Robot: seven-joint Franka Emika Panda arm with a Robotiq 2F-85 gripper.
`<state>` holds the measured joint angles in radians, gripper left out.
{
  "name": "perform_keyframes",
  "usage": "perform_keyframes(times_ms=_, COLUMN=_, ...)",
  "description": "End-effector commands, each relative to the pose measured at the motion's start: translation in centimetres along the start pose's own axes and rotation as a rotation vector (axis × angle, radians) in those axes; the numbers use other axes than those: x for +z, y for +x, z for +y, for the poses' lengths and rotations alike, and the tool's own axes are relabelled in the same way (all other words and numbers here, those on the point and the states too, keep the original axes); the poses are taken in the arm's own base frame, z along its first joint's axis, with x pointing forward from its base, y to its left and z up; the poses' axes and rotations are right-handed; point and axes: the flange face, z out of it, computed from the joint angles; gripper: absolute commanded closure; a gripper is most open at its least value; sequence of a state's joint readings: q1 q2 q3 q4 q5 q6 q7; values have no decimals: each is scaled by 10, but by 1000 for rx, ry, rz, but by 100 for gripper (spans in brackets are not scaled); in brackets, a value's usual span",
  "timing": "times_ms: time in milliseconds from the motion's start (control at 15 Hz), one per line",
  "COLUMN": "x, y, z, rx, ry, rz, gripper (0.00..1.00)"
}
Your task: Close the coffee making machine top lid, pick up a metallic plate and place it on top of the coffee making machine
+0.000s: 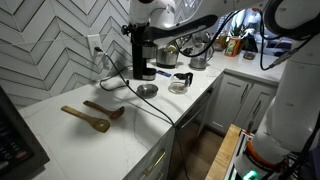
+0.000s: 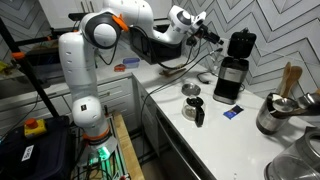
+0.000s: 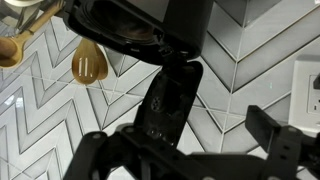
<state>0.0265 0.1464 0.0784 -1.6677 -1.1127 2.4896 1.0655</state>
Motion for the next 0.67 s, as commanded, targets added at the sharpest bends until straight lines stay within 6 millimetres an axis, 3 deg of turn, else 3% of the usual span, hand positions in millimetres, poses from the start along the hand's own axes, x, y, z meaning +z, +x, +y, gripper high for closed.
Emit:
perform_keyframes(times_ms=0, x=15, y=7, z=-6, rx=21, ry=-14, rz=64, gripper=0)
perform_keyframes(times_ms=600, x=27, y=24, z=6, rx=35, ry=-69, rz=167, gripper=0)
